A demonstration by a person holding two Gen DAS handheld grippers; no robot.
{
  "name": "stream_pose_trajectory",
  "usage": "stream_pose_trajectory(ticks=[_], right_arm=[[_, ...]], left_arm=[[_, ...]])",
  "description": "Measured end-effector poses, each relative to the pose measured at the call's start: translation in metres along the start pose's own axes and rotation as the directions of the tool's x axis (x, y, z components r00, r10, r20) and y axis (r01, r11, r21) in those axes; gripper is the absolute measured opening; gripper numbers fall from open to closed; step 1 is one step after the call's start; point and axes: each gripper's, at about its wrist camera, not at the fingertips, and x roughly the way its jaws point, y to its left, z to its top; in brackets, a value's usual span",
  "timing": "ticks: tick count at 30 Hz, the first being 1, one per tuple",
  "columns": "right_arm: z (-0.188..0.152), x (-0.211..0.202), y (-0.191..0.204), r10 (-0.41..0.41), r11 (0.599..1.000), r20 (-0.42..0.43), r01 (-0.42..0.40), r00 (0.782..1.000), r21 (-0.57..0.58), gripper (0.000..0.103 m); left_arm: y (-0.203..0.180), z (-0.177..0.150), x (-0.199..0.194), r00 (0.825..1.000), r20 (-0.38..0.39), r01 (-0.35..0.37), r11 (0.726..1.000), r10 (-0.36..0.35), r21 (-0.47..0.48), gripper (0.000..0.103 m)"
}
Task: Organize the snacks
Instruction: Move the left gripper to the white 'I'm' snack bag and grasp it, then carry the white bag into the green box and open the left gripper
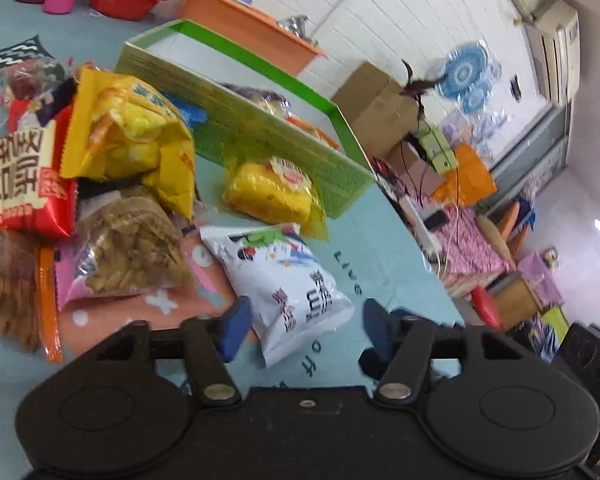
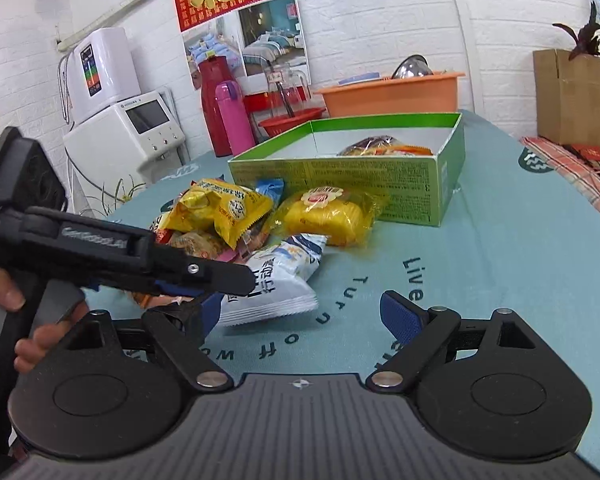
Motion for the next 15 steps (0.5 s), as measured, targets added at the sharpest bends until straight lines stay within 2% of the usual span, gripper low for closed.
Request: stream_pose_trajectory(ticks=[4, 5, 7, 12, 13, 15], right_arm=[[0.002, 0.008, 0.005, 0.011, 0.999, -0.003, -0.011, 1.0, -0.035, 0.103], [0.005, 0.011, 0.006, 0.014, 0.999, 0.0, -0.014, 1.0, -0.047, 0.103], [0.011, 0.02, 0.006, 0.014, 0.998, -0.01, -0.014, 1.0, -0.055, 0.103], [0.016, 0.035, 0.008, 0.049, 0.996, -0.056, -0.054, 0.997, -0.078, 0.103], [0.015, 0.038, 0.008, 0.049, 0.995, -0.067, -0.054, 0.997, -0.083, 0.101], [0.013, 0.042, 0.008, 0.063, 0.994, -0.083, -0.069, 0.995, -0.082, 0.085]], left_arm=[[-0.003, 0.011, 0.0, 0.999, 0.046, -0.026, 1.0, 0.026, 0.011, 0.098], [-0.005, 0.012, 0.004, 0.999, 0.044, -0.027, 1.0, 0.027, 0.014, 0.097], [-0.004, 0.012, 0.012, 0.999, 0.026, -0.038, 0.999, 0.038, 0.006, 0.087], [0.003, 0.008, 0.023, 0.999, 0.003, -0.047, 0.999, 0.048, -0.02, 0.085], [0.004, 0.008, 0.025, 0.999, -0.002, -0.045, 0.999, 0.045, -0.026, 0.084], [0.006, 0.007, 0.029, 0.999, -0.012, -0.041, 0.999, 0.04, -0.031, 0.076]])
